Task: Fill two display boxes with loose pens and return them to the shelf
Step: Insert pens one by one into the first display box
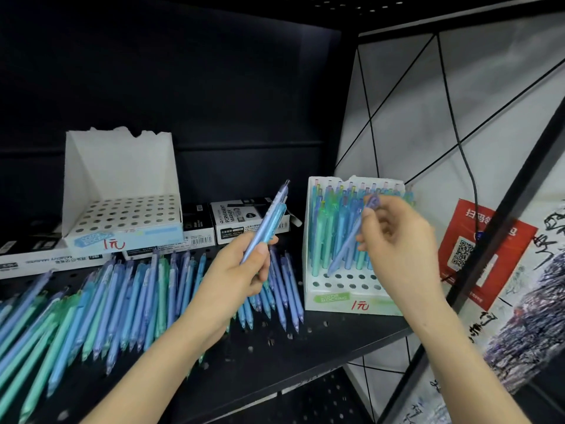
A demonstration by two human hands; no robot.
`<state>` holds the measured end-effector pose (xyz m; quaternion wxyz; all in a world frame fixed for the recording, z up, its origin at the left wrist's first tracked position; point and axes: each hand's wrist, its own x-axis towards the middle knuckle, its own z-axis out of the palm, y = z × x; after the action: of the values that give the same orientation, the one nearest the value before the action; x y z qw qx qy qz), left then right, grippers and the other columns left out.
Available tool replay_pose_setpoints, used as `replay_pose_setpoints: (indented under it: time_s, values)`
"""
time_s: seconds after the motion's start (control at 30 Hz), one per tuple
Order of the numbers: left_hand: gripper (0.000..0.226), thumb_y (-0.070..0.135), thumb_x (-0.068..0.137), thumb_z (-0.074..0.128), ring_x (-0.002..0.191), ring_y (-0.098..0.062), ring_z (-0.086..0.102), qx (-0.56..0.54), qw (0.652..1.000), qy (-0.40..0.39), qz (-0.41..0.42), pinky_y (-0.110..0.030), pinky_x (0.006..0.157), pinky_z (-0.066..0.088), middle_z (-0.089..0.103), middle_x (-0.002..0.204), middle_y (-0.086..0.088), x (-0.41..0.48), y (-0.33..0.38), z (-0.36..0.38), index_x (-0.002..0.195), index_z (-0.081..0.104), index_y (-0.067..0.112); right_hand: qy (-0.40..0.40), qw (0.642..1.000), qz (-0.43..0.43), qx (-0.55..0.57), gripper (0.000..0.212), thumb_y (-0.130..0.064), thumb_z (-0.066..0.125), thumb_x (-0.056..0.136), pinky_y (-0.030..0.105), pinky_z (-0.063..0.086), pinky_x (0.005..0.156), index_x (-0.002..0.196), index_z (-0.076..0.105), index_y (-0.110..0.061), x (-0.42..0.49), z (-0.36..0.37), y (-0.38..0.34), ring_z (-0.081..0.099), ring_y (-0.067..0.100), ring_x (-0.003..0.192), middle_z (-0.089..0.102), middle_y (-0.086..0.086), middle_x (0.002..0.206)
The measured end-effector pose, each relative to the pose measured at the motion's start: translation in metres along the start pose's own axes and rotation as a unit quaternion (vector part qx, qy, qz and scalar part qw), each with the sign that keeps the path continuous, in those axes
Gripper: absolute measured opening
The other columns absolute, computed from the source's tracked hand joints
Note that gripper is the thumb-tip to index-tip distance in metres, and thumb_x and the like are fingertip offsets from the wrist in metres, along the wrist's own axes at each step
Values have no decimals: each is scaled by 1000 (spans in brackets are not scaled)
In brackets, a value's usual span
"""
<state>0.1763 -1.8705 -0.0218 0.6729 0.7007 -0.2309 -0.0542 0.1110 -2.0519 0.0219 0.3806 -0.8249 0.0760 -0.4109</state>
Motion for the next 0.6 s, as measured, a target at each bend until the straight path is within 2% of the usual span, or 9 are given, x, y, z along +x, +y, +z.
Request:
replay_pose_setpoints:
  time_s: [0.1, 0.17, 0.23, 0.37, 0.47, 0.53, 0.6]
  values:
    - [21, 17, 99, 40, 49, -2, 42, -11, 1000, -12, 4, -17, 48, 35, 49, 66, 1, -1, 2, 1, 99, 61, 16, -35, 998, -9, -46, 19, -17, 54, 92, 37, 56, 69, 108, 61, -10, 0, 7, 2, 64, 13, 68, 59, -11, 71]
    - [22, 17, 98, 41, 49, -2, 43, -3, 1000, -17, 6, -16, 47, 34, 50, 65, 2, -2, 3, 2, 88, 60, 21, -45, 996, -18, -77, 22, -15, 56, 91, 33, 56, 68, 110, 63, -7, -2, 13, 3, 64, 13, 64, 56, -15, 66]
    - [25, 16, 98, 42, 49, -2, 42, 2, 1000, -18, 7, -15, 45, 33, 50, 64, 2, -3, 4, 1, 81, 57, 24, -44, 994, -27, -96, 19, -14, 57, 91, 29, 54, 65, 106, 63, -6, -4, 18, 2, 62, 15, 59, 57, -11, 60]
    - [19, 16, 97, 43, 50, -2, 43, -2, 1000, -25, 6, -15, 44, 32, 50, 65, 2, -4, 6, 1, 90, 61, 19, -36, 991, -30, -124, 18, -17, 58, 90, 31, 52, 67, 105, 63, -8, -5, 23, 2, 62, 18, 61, 64, 0, 63]
    - [18, 18, 96, 44, 49, -1, 43, 1, 999, -42, 22, -14, 46, 34, 50, 63, 6, -6, 7, 2, 99, 60, 11, 56, 977, -86, -187, 28, -37, 59, 87, 23, 42, 54, 103, 64, -15, -11, 21, -5, 58, 12, 57, 64, -7, 67]
    - [20, 18, 96, 44, 52, -4, 44, -2, 998, -59, 37, -15, 46, 33, 51, 64, 7, -7, 9, 3, 103, 60, 7, 90, 978, -110, -151, 35, -52, 54, 83, 17, 37, 51, 95, 66, -20, -19, 22, -13, 50, 4, 52, 60, -10, 64]
    - [18, 15, 96, 43, 55, -5, 46, -12, 995, -85, 42, -16, 46, 33, 52, 66, 7, -9, 10, 5, 100, 60, 12, 18, 996, -65, -63, 26, -53, 59, 81, 12, 38, 51, 85, 65, -28, -24, 28, -20, 50, 4, 54, 60, -12, 62]
